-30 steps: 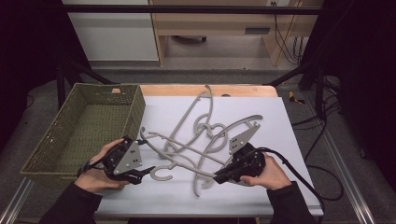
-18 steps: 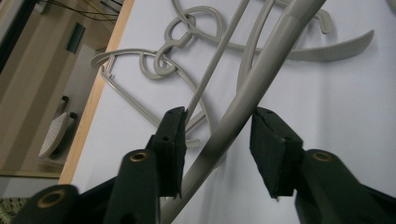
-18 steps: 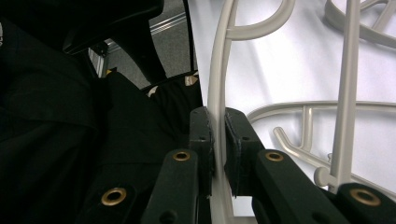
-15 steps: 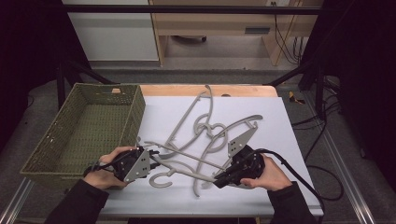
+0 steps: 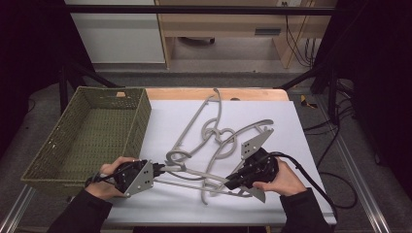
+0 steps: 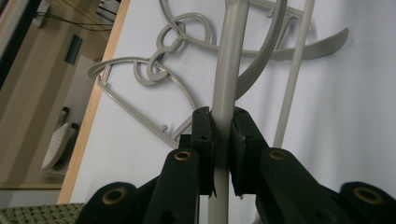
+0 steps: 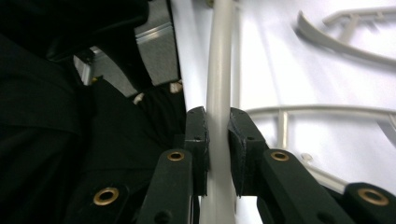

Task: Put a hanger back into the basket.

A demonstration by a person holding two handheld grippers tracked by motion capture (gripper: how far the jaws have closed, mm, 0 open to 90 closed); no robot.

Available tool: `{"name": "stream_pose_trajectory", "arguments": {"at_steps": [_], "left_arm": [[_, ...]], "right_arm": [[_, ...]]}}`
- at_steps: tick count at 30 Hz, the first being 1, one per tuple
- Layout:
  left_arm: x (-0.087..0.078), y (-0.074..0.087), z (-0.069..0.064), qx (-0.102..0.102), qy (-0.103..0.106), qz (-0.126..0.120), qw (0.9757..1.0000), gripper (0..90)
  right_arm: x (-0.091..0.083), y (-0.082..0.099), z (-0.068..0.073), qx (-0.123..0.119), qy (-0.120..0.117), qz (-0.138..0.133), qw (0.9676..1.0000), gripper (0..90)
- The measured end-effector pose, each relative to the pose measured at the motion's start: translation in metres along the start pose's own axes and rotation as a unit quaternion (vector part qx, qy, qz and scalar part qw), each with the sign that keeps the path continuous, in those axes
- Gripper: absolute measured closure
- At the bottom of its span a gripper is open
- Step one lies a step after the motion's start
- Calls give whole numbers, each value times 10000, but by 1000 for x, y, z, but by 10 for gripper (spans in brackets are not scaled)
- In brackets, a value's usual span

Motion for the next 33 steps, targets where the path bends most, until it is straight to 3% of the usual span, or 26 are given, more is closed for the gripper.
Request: {"name": "stream_pose_trajectory", "arguments": {"at_steps": [6,7,9,10,11,14,19,20,22,24,26,29,33], "left_arm": [[0,-3,-2,-419,125,-12,9990,819],[2,-6,-4,-682,152,-166,9974,819],[1,-7,-2,-740,167,-103,9971,820],[1,-6,-1,-676,146,-36,9976,820],[2,-8,-2,-861,155,-110,9961,820],[2,-11,0,-1066,110,-89,9942,821],[2,-14,5,-1344,16,-10,9909,822],[3,-15,6,-1493,-25,-60,9888,822],[2,-15,10,-1594,-109,-25,9871,822],[1,-15,13,-1737,-180,13,9846,822],[0,-16,16,-1923,-228,22,9811,822],[-1,-17,21,-2159,-337,29,9758,821],[-2,-17,27,-2465,-427,44,9682,821]], "right_arm": [[-9,-3,-5,-11,217,-431,9988,788],[-10,-3,-6,5,244,-444,9987,787],[-13,-4,-7,22,379,-525,9979,779],[-15,-5,-9,6,473,-552,9974,767],[-16,-5,-10,36,581,-577,9966,755],[-19,-5,-17,71,997,-656,9928,705],[-29,-9,-24,36,1643,-1045,9809,590],[-32,-10,-27,44,1859,-1148,9758,561],[-42,-12,-29,95,2148,-1426,9661,517],[-48,-14,-30,67,2318,-1627,9590,467],[-56,-15,-30,40,2538,-1832,9497,411],[-66,-14,-30,106,2773,-2043,9388,348],[-73,-9,-29,210,2939,-2172,9306,296]]}}
Point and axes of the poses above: each handheld gripper's, and its own axes: x roughly forward along the jaws, y roughly out of its underside, z roughly to its left, the point moved 7 cm from there along x, roughly forward along the jaws, and after that the axes turned 8 degrees about -x, right-handed, at the moved point
